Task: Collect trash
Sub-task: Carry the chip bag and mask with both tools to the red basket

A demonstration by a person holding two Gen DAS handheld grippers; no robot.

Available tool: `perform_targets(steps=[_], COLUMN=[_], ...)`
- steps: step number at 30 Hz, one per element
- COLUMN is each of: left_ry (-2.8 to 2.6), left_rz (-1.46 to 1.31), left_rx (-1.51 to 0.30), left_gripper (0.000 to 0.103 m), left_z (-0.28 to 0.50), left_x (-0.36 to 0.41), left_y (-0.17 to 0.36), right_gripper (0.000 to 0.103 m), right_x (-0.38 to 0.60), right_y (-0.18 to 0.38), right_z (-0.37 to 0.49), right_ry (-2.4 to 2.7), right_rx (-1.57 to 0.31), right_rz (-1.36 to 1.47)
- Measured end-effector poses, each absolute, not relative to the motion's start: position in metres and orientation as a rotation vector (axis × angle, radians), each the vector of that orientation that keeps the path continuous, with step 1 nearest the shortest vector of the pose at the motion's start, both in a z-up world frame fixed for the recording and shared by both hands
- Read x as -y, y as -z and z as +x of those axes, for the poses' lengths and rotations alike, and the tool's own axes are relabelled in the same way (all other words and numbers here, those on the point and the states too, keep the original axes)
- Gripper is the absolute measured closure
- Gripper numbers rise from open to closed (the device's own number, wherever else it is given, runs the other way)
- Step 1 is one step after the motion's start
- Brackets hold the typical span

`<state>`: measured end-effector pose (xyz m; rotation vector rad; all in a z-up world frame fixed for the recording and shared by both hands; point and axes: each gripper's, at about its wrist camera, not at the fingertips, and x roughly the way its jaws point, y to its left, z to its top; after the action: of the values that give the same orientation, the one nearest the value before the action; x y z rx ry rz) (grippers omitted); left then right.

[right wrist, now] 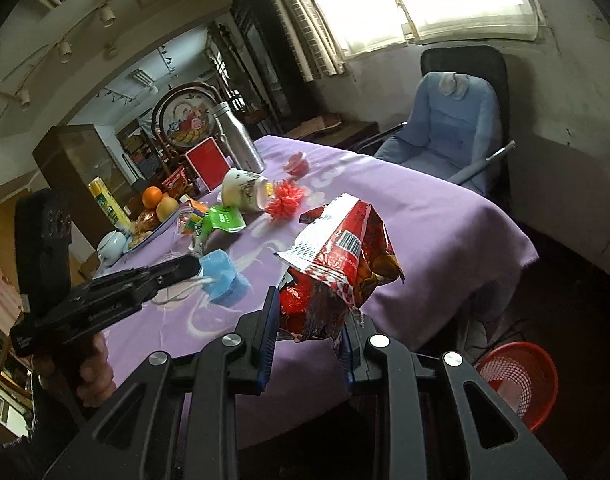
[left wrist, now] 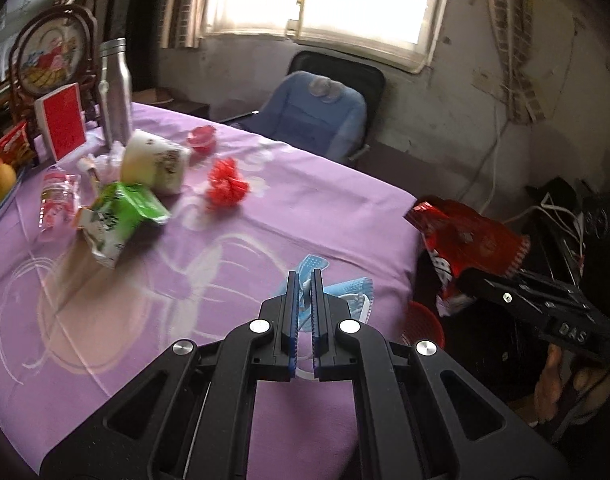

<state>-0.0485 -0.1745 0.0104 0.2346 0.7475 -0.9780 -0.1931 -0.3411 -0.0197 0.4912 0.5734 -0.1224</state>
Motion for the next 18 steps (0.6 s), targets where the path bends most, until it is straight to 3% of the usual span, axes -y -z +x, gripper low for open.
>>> perform_targets(steps=[18], left_ry=[1.132], left_rz=[0.398], left_rx=[-0.775], left_gripper=[0.097], left_z=[-0.123], left_x=[0.253], left_y=[0.011], right_gripper=[0.077], right_x=[0.397], right_y=[0.058], right_z=[-0.245], right_ry=[0.236], right_rx=[-0.581], right_rz=[0.584])
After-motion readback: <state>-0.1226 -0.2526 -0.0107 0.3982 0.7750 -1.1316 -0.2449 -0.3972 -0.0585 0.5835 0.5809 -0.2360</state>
